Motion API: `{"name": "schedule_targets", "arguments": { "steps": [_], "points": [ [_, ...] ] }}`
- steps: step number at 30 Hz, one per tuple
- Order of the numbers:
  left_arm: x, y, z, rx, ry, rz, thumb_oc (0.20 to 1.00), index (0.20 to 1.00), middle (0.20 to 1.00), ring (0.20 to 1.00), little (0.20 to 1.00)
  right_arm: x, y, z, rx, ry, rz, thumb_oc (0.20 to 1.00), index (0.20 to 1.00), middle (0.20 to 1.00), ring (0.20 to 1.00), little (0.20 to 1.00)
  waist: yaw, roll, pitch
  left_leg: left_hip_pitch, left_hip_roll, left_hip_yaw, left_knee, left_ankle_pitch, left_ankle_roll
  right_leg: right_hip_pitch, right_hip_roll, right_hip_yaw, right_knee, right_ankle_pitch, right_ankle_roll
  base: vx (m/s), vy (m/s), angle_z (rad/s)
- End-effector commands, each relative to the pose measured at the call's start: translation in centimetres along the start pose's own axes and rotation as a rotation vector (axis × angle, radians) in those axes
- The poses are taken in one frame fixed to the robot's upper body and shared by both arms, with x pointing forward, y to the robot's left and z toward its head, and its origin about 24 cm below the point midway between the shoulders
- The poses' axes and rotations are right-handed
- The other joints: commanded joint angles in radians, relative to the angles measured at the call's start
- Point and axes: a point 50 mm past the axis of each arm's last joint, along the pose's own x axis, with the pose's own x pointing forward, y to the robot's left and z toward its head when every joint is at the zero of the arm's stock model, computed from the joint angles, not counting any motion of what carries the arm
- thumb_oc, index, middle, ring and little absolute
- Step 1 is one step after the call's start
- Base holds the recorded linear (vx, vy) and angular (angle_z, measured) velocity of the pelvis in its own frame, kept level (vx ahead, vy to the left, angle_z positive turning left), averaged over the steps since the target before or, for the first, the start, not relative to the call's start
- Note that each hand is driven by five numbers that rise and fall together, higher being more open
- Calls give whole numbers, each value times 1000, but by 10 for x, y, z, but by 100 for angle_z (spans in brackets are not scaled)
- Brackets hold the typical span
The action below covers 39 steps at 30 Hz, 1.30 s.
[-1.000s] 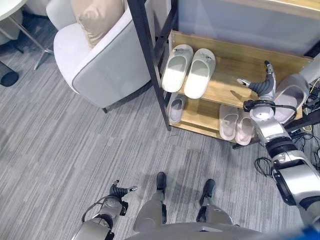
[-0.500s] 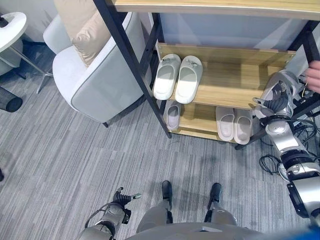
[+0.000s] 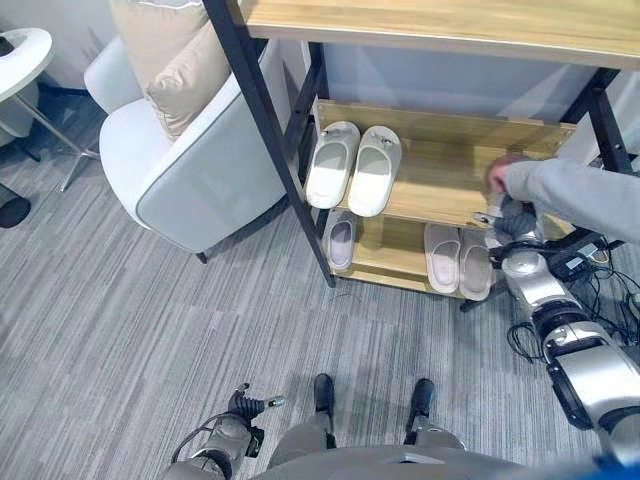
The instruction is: Arrange the slippers neatly on the shoe rack.
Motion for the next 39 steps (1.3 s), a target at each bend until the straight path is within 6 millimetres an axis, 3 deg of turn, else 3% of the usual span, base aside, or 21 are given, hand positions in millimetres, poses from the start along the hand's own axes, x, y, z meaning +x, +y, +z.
{"name": "schedule_targets", "arguments": {
  "steps": [1,6,9,12,18,20,25,32,35,39],
  "points": [
    [5,16,3,13,28,45,1000,1000,1000,1000,1000,6,-1,4,24,25,21,1000,1000,1000,1000,1000,9,-21,45,27,0,8,6,-82,-74,115,-49,8,7,-110,95,20,-17,-3],
    [4,15,-1,16,37,39,1000,1000,1000,1000,1000,3,3,14,77,-39,27,1000,1000,1000,1000,1000,5,-23,40,27,2,8,6,-81,-73,117,-48,9,7,-110,94,0,0,0],
    [3,13,-5,16,51,35,1000,1000,1000,1000,1000,-3,-8,17,173,-106,-41,1000,1000,1000,1000,1000,0,-20,41,32,2,10,6,-86,-71,120,-48,9,7,-111,95,0,0,0],
    [2,10,-7,29,57,25,1000,1000,1000,1000,1000,-11,-26,1,204,-106,-118,1000,1000,1000,1000,1000,-9,-15,39,42,5,14,6,-92,-68,125,-50,11,7,-115,97,2,-11,-1],
    [1,6,-8,47,53,3,1000,1000,1000,1000,1000,-12,-41,-35,153,34,-171,1000,1000,1000,1000,1000,-17,-9,27,44,6,18,6,-94,-67,118,-49,20,7,-115,96,-7,-25,-11],
    [1,7,-9,49,54,5,1000,1000,1000,1000,1000,-9,-44,-32,152,33,-174,1000,1000,1000,1000,1000,-15,-8,28,39,8,17,6,-92,-68,112,-48,21,7,-113,96,0,0,0],
    [0,6,-12,42,64,4,1000,1000,1000,1000,1000,-4,-32,0,180,-83,-108,1000,1000,1000,1000,1000,-12,-15,30,32,6,16,6,-90,-67,106,-46,19,7,-109,96,0,2,-1],
    [2,7,-4,0,49,17,1000,1000,1000,1000,1000,-30,-6,-7,198,-104,-21,1000,1000,1000,1000,1000,-28,-28,32,42,5,14,6,-96,-62,116,-47,19,7,-107,96,-1,8,2],
    [2,6,-3,5,48,13,1000,1000,1000,1000,1000,-43,4,-1,212,-155,40,1000,1000,1000,1000,1000,-37,-31,34,45,3,18,6,-100,-59,117,-49,24,7,-106,97,-8,19,4],
    [3,7,1,7,33,14,1000,1000,1000,1000,1000,-53,0,18,158,-291,61,1000,1000,1000,1000,1000,-41,-37,33,49,2,19,6,-103,-57,121,-51,23,7,-105,97,-2,8,0]
  ]
}}
